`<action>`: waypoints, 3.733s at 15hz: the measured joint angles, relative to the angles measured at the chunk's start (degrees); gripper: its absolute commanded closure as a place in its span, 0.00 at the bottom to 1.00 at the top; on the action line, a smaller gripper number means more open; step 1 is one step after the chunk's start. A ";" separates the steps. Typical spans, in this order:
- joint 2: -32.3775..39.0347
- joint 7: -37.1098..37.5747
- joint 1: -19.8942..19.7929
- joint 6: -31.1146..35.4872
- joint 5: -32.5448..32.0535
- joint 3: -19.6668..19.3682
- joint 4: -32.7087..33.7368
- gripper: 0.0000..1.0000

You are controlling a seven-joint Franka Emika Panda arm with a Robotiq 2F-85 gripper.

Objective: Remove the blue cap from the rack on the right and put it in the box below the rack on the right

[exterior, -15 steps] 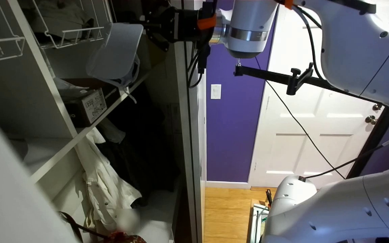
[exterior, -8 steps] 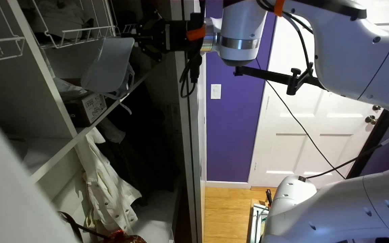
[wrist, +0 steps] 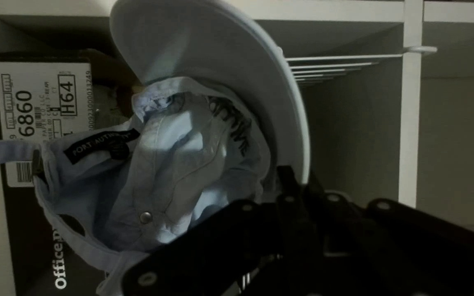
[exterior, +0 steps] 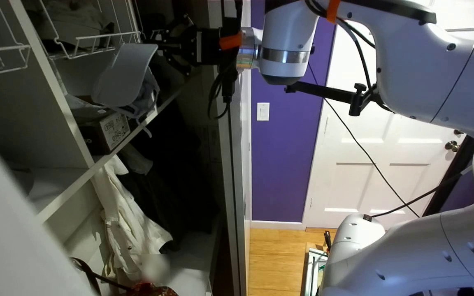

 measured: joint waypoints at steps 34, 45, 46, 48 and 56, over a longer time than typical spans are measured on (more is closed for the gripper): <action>4.86 -16.52 0.88 11.68 18.68 6.80 -1.21 0.01; -2.80 -7.44 0.20 18.53 -20.42 9.39 -1.25 0.00; -3.49 -6.14 0.05 17.85 -25.13 9.36 -1.24 0.00; -4.87 -3.92 -0.12 15.65 -34.01 9.03 -1.16 0.00; -9.15 -0.96 2.65 -0.07 -57.45 4.39 2.59 0.00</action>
